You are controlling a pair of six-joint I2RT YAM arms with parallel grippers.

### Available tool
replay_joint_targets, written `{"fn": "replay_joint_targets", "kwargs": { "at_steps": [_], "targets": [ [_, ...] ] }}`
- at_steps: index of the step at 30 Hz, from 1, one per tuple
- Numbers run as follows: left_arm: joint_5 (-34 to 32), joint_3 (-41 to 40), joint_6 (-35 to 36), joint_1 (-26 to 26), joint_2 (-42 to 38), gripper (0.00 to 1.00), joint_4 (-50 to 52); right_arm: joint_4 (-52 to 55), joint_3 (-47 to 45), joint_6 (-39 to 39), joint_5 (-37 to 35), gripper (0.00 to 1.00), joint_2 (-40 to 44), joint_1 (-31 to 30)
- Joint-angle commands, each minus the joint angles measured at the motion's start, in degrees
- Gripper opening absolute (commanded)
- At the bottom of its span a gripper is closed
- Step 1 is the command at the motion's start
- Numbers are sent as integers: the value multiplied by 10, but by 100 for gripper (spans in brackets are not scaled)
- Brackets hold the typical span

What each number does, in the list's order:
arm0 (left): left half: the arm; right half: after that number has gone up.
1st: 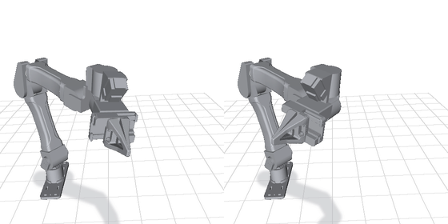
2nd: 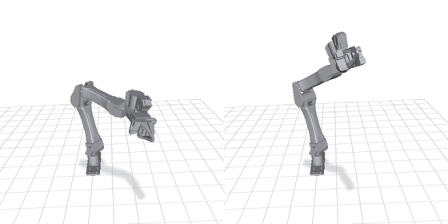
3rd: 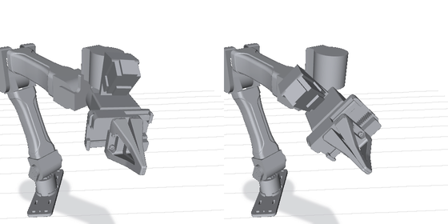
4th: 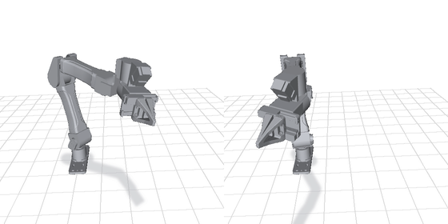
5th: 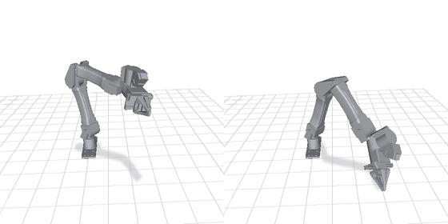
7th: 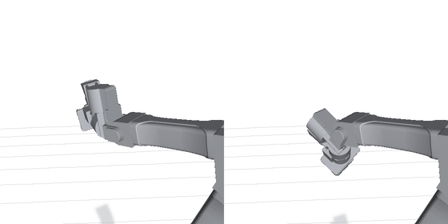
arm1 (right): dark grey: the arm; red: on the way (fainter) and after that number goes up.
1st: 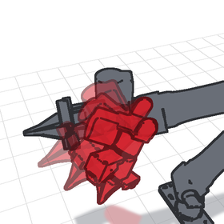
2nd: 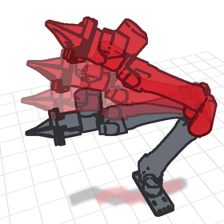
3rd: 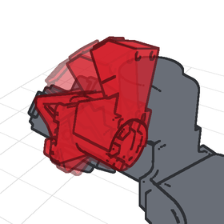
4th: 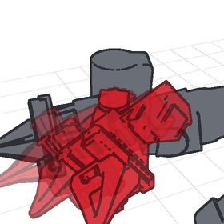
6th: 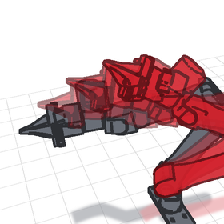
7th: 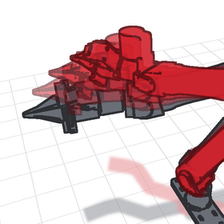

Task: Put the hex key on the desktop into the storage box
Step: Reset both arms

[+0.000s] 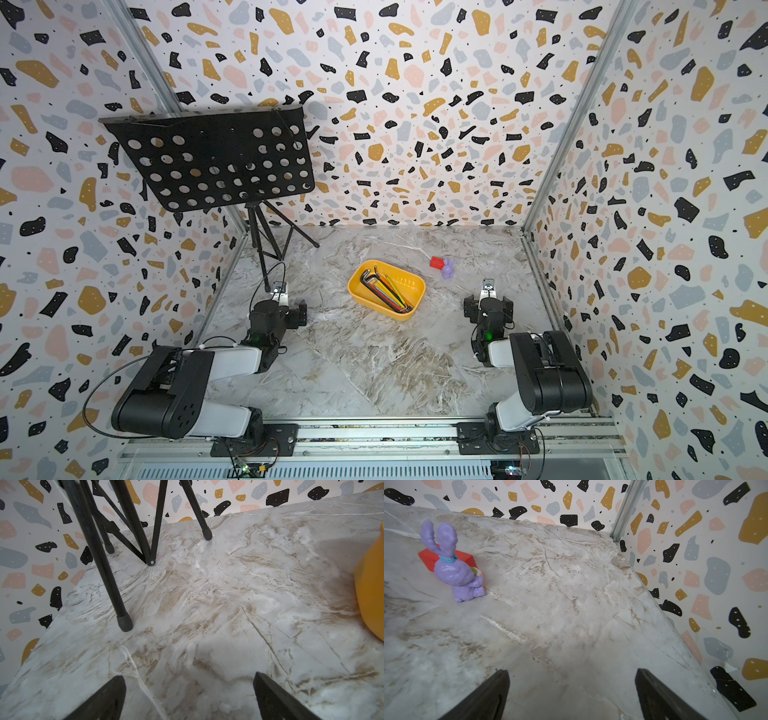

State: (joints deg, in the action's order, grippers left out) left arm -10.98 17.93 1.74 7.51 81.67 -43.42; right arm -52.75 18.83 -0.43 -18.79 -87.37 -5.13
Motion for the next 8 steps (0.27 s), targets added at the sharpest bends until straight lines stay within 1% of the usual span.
{"fn": "replay_joint_targets", "kwargs": {
  "at_steps": [1, 8],
  "targets": [
    [1, 10, -1, -2, -3, 100, -27, -9, 2, 2, 2, 100, 4, 2],
    [6, 11, -1, -5, -5, 100, -24, -8, 2, 2, 2, 100, 4, 2]
  ]
}}
